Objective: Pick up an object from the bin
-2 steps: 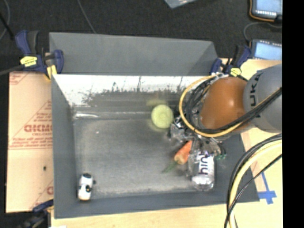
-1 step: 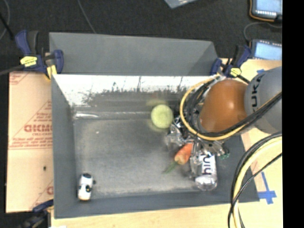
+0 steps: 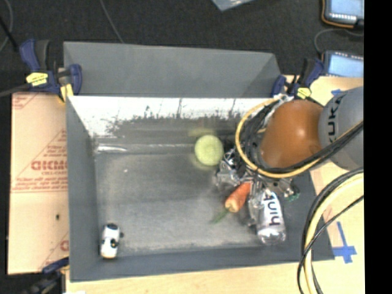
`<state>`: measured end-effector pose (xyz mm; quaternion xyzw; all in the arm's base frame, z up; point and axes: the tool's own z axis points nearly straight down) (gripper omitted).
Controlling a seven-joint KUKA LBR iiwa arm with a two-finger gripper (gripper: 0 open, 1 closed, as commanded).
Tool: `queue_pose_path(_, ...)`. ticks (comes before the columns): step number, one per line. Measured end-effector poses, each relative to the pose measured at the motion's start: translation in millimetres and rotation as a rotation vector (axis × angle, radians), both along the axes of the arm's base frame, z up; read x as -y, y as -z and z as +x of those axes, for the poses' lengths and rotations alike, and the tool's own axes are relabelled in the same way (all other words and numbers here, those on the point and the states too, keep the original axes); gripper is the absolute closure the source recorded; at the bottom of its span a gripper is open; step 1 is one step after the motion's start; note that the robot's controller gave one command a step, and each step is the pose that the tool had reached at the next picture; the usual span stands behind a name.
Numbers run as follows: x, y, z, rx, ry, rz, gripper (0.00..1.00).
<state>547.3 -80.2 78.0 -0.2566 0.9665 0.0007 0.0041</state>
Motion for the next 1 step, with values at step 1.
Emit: queue_pose_path(1,12.7,-2.5,7.5,0.001,0.216,0.0,0.0)
